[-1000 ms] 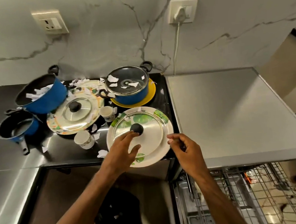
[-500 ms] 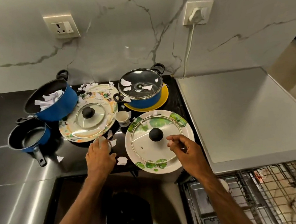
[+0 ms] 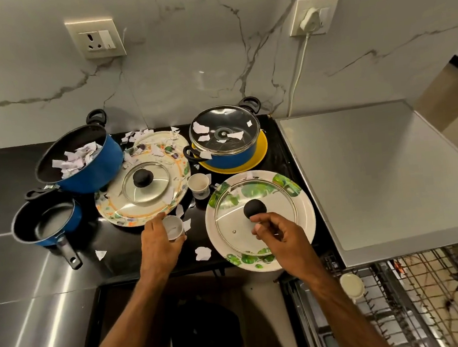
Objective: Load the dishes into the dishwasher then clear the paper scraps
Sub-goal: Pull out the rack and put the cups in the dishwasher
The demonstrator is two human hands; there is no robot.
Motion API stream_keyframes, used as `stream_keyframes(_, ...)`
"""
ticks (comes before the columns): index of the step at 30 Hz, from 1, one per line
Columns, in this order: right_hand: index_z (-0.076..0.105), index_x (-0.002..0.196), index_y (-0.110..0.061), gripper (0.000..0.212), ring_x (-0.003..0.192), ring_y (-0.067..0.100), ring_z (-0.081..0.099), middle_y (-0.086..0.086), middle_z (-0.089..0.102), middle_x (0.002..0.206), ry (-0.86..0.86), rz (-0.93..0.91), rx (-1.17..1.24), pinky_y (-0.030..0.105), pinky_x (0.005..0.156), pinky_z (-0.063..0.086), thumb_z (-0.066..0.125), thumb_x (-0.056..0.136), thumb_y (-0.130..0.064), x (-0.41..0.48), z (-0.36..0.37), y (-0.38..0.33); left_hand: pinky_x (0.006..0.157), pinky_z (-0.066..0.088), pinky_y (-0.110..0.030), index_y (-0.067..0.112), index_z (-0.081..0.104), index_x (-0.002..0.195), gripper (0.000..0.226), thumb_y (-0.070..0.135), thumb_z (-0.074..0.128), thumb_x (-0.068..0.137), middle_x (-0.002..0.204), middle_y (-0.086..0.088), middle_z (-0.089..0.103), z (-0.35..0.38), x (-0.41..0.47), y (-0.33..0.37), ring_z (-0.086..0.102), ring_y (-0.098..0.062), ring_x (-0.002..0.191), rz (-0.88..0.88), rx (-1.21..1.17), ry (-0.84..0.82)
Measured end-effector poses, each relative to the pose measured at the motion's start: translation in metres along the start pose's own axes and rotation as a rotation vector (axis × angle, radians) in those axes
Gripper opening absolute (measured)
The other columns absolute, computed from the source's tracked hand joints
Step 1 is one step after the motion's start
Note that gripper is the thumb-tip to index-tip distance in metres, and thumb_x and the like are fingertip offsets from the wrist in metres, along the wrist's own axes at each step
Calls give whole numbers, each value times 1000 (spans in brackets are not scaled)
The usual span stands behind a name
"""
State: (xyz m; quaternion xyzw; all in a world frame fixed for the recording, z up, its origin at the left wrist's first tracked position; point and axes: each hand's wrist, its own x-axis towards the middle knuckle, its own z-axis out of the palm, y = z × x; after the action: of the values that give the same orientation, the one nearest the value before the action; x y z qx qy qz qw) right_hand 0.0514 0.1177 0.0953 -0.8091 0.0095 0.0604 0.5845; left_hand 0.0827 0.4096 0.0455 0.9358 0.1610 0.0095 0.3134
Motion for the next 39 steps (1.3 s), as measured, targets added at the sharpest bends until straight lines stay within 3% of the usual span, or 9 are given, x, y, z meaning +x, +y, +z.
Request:
stream_keyframes(6,73,120,-29,20,107,9,71,-13,76,105,-103,-160,-30,33,97,57,68,101,-24,1,21,-29,107,35,-41,28,44,139,83,33,91,70,138,-3,39,-14,-18,20,36,-24,129,392,-31,29)
stream_keyframes(11,67,131,-36,28,126,3,56,-21,67,129,-190,-389,-283,27,108,46,64,103,-37,4,49,-47,94,49,-29,27,43,141,81,33,89,74,142,1,30,-17,-20,42,42,-12,120,544,-87,-56)
stream_keyframes(15,38,157,-34,57,148,5,36,-14,43,160,-314,-340,-559,37,123,33,45,104,-55,10,64,-43,99,41,-21,25,43,146,87,20,88,71,146,2,28,-15,-17,49,39,-12,126,656,-12,-85)
stream_keyframes(17,32,160,-33,58,148,8,37,-13,39,163,-356,-287,-567,38,124,32,40,106,-52,12,66,-43,103,36,-25,24,44,146,90,9,85,67,147,-1,32,-14,-17,52,37,-18,133,723,51,-80)
stream_keyframes(22,47,148,-32,52,130,14,56,-9,58,147,-392,-128,-467,45,114,46,37,102,-54,12,67,-37,113,39,-43,26,42,149,98,4,84,63,149,-2,38,-6,-13,53,39,-25,139,786,96,-104)
stream_keyframes(31,62,136,-30,39,116,10,66,-10,71,127,-309,86,-132,35,106,54,65,98,-38,24,71,-27,110,41,-43,25,45,150,74,29,74,82,148,-4,42,6,-12,50,42,-26,135,848,141,-89)
stream_keyframes(35,75,112,-27,23,99,2,71,-14,76,104,-159,101,10,22,90,57,77,93,-40,31,76,-22,106,46,-46,25,44,148,88,28,90,73,149,-5,37,-1,-3,44,42,-27,134,727,151,-69)
stream_keyframes(37,76,109,-24,23,90,-4,68,-13,75,97,-80,107,33,12,80,52,79,91,-38,34,76,-22,104,49,-45,25,45,147,86,32,89,74,148,-6,32,-10,3,37,43,-28,132,622,105,-41)
stream_keyframes(39,75,115,-23,27,91,0,67,-15,72,100,-21,137,41,13,81,49,80,91,-35,39,75,-24,107,47,-44,28,45,145,84,29,90,74,148,-7,27,-20,8,31,41,-30,134,487,14,-14)
